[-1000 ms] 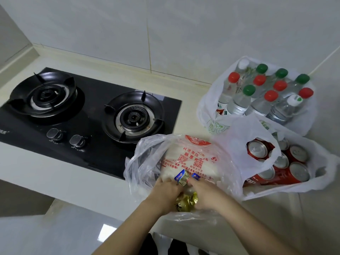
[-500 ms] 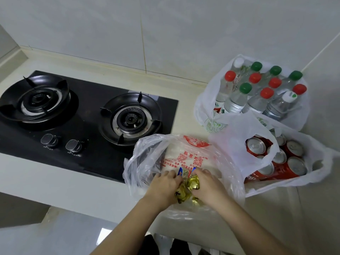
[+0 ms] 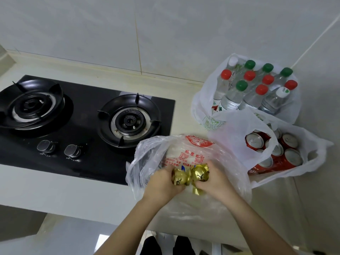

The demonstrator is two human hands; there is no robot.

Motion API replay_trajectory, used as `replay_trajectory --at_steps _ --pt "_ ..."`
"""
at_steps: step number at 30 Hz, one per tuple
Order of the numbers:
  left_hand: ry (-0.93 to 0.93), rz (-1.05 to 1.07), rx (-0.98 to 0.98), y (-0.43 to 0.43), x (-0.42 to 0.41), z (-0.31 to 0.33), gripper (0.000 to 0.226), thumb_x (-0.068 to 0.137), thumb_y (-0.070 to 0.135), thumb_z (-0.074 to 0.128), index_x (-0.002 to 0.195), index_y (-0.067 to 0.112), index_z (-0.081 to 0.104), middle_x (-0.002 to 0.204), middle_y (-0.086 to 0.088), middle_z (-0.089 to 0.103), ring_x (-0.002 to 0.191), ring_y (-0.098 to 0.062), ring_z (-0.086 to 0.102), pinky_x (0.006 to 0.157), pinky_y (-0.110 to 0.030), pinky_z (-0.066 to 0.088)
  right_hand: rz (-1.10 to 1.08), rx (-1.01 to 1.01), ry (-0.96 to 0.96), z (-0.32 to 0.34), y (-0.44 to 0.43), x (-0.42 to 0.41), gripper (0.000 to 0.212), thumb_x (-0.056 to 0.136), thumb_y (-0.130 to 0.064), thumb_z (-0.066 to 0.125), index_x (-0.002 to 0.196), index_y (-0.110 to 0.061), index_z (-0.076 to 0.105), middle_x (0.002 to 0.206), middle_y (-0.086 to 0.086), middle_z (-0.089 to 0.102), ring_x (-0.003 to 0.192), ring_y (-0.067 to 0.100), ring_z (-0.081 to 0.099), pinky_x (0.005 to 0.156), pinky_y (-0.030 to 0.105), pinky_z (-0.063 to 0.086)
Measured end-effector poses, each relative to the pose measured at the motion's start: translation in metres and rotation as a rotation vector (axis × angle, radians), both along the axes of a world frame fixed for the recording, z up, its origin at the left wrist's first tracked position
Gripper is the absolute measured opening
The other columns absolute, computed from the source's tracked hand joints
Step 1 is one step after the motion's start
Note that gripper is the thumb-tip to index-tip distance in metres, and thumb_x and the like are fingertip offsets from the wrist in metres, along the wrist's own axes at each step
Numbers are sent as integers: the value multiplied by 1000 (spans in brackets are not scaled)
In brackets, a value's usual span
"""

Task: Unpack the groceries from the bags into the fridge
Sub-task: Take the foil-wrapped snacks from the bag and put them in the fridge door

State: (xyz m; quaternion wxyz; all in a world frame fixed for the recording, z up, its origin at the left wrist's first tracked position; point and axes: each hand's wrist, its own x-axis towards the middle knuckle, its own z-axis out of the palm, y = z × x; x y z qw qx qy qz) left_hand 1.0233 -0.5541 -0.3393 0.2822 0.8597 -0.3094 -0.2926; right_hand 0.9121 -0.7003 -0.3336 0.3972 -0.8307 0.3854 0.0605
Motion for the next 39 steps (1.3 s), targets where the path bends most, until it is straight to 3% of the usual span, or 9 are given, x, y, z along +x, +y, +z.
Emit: replay_trajectory --at_steps 3,6,10,13,16,22,26,31,39 --pt "336 295 -206 13 10 28 34 75 29 80 101 26 59 85 9 66 67 0 61 58 -16 48 -90 92 -163 16 0 9 45 71 -17 80 107 -27 54 98 -9 63 90 10 63 80 30 54" --pt "776 468 -442 28 19 49 29 83 16 74 110 20 63 99 -7 70 73 -15 69 67 -24 56 -194 291 -295 22 8 20 42 69 -18 83 105 -26 62 97 -3 71 91 14 69 84 35 56" --pt "1008 480 -564 46 31 67 25 94 28 58 107 9 64 95 -16 67 67 -23 62 68 -32 53 -248 408 -407 34 21 32 29 77 -12 78 103 -18 66 93 3 74 89 21 71 75 35 57" --pt "1077 528 -594 53 36 78 33 97 39 48 96 12 66 85 -11 67 59 -17 53 56 -26 42 -249 472 -459 46 31 42 14 86 -10 70 98 -14 66 81 -3 72 72 8 67 55 15 48" --pt "1086 584 -635 63 39 84 37 96 44 48 98 11 64 79 -9 63 56 -16 49 57 -28 38 -232 522 -497 57 40 52 6 92 -12 63 95 -16 67 72 -10 68 61 -2 62 51 10 46" --pt "946 622 -686 95 31 91 40 77 41 67 101 12 54 80 -4 60 58 -12 47 64 -26 44 -47 596 -457 64 53 79 11 91 -19 65 102 -19 70 84 -5 72 76 8 66 71 26 54" --pt "843 793 -764 118 9 101 44 91 43 53 116 7 54 83 -7 64 59 -14 48 64 -25 44 175 617 -368 64 65 105 18 88 -33 69 104 -24 67 93 -6 73 87 14 67 81 32 54" --pt "626 1109 -768 151 -28 111 37 100 41 36 109 8 50 80 -12 68 55 -17 48 63 -26 47 469 704 -326 77 101 124 18 90 -24 67 107 -18 65 95 -1 74 82 8 69 68 21 52" --pt "509 1580 -1020 213 -117 110 39 97 34 48 111 -2 58 83 -12 61 59 -16 57 57 -26 49 817 824 -215 87 191 105 18 88 -24 69 102 -13 66 88 4 72 68 12 62 63 23 50"
